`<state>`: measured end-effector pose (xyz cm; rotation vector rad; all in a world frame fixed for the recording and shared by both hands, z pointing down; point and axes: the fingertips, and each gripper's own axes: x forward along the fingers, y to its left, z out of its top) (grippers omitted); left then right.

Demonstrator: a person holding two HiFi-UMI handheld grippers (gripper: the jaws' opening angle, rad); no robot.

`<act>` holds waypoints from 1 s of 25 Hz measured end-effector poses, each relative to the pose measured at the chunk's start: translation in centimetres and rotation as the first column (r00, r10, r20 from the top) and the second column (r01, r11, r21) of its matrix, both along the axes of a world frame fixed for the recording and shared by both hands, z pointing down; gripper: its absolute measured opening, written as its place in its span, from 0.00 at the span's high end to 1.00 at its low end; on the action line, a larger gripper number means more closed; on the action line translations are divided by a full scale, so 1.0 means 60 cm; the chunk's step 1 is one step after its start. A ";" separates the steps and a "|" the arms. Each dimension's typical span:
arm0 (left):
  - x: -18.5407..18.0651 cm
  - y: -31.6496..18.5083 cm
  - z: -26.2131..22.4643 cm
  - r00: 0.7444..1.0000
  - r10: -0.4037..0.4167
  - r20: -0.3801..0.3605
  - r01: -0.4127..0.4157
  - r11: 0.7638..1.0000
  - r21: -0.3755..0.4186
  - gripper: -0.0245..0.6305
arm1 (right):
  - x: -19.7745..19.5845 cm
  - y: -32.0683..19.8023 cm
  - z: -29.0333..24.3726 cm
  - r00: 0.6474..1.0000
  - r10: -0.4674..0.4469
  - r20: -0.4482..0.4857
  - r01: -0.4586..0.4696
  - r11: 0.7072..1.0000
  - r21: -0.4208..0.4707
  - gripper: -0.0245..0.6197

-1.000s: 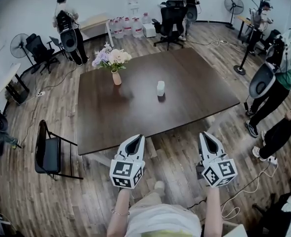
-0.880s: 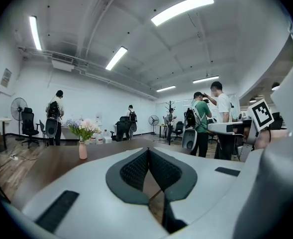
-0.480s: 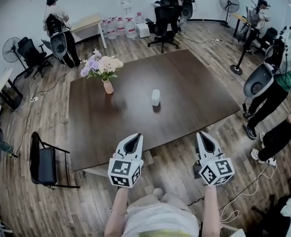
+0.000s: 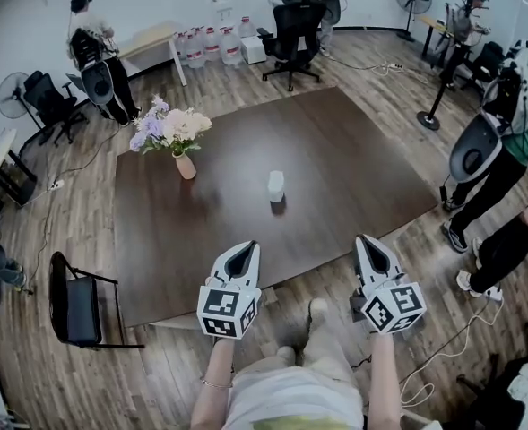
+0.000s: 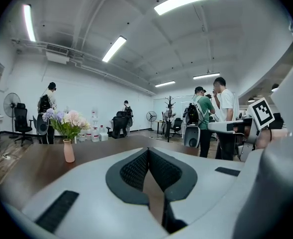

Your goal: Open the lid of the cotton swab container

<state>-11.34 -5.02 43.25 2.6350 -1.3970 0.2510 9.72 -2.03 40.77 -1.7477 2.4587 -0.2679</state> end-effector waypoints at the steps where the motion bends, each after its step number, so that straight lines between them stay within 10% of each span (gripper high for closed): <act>1: 0.003 -0.012 0.002 1.000 -0.007 0.000 0.007 1.000 -0.001 0.93 | 0.004 -0.014 0.002 1.000 -0.005 0.001 0.005 1.000 -0.003 0.93; 25: 0.059 -0.236 0.069 0.953 -0.304 0.009 0.303 0.946 -0.112 0.93 | 0.024 -0.356 0.038 0.942 -0.335 0.029 0.336 0.939 -0.072 0.93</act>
